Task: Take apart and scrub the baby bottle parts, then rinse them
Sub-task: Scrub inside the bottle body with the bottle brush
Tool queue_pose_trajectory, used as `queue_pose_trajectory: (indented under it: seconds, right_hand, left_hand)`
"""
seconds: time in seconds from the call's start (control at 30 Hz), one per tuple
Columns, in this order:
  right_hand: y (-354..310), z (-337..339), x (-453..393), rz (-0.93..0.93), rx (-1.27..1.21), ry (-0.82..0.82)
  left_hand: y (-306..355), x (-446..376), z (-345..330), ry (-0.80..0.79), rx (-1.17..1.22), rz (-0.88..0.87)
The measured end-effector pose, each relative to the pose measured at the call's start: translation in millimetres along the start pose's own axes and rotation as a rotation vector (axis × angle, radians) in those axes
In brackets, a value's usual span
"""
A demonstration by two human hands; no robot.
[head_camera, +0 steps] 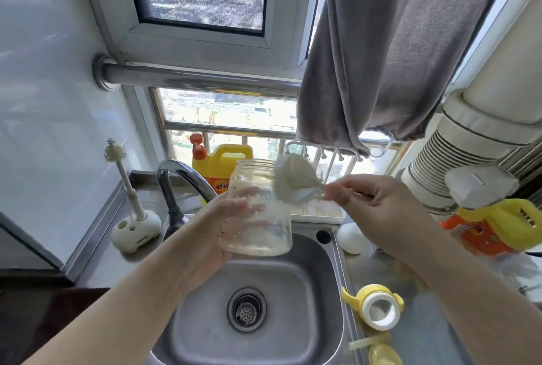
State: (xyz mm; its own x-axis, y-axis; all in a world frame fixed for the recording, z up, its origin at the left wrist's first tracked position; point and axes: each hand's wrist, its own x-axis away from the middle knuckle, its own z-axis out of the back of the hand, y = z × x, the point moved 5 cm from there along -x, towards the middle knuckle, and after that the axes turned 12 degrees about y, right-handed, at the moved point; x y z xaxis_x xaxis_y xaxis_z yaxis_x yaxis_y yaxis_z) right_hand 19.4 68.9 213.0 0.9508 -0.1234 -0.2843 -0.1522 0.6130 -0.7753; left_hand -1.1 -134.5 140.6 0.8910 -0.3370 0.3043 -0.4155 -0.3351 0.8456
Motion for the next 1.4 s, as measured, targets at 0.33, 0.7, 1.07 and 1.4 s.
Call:
queue_pose_trajectory:
  seconds: [0.33, 0.7, 1.07, 1.4]
  right_hand:
    - [0.8, 3.3, 3.7, 0.048, -0.019, -0.002]
    - [-1.3, -7.6, 6.3, 0.138, -0.018, -0.173]
    - [7.5, -7.9, 5.2, 0.008, -0.063, -0.107]
    - [13.1, -11.5, 13.7, -0.019, 0.044, -0.273]
  left_hand:
    - [-7.1, 0.4, 0.1, -0.039, 0.021, 0.049]
    - [-1.8, -2.1, 2.6, -0.067, -0.020, 0.043]
    - [1.8, -8.4, -2.3, -0.056, 0.001, 0.012]
    - [7.9, -11.3, 7.1, 0.017, -0.009, -0.067]
